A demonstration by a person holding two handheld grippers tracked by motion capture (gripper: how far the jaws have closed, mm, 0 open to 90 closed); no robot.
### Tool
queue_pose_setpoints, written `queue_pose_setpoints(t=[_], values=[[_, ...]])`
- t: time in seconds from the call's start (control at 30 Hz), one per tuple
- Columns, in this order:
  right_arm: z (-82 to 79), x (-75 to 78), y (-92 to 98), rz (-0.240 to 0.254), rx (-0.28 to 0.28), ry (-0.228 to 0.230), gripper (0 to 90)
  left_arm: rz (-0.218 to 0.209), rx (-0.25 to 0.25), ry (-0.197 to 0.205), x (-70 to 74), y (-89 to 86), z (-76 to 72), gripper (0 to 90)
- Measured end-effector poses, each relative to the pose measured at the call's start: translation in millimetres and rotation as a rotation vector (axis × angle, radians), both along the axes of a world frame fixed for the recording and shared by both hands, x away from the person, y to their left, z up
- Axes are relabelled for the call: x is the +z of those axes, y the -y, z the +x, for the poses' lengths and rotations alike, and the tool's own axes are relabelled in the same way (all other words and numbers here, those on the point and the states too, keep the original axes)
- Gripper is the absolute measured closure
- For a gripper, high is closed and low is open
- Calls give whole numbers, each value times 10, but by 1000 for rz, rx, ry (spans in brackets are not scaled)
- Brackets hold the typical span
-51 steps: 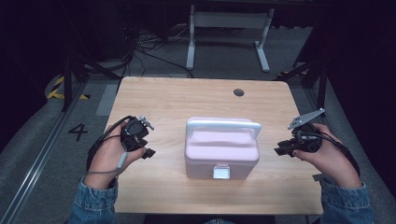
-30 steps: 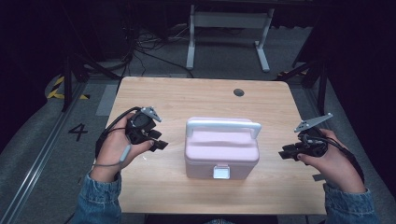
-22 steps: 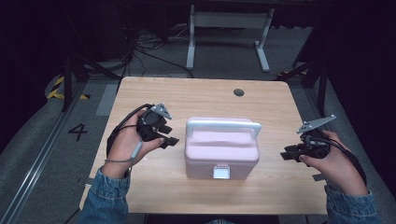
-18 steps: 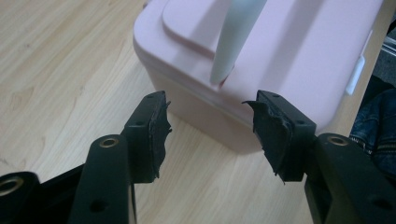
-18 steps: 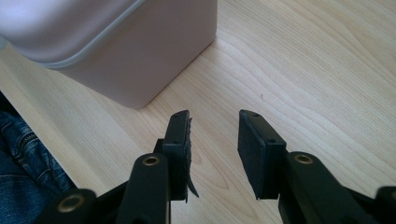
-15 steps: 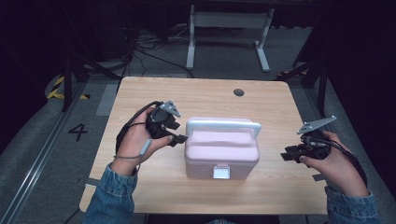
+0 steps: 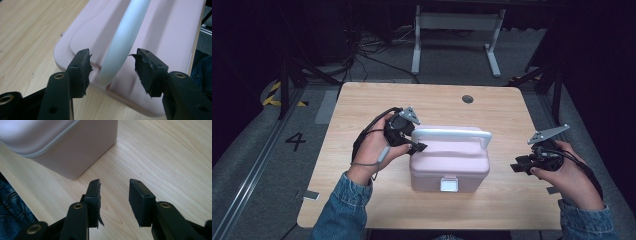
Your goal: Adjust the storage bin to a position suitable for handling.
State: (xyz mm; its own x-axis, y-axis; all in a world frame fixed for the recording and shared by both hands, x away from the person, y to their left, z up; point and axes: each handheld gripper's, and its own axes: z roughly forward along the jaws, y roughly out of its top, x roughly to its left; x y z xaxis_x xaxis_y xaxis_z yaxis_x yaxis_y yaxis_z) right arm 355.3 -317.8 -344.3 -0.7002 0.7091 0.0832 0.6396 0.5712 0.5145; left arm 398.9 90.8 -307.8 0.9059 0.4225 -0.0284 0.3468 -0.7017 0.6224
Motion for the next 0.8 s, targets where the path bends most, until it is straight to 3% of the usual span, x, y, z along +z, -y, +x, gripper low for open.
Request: queue_pose_setpoints(t=[0.27, 0.47, 0.8], values=[[-3, -3, 9, 14, 4, 6, 612, 13, -12, 33, -35, 120, 2, 549], [-41, 39, -28, 11, 20, 21, 605, 2, -3, 74, -19, 134, -29, 691], [-34, 21, -21, 20, 15, 17, 602, -15, 1, 104, 60, 119, -48, 730]])
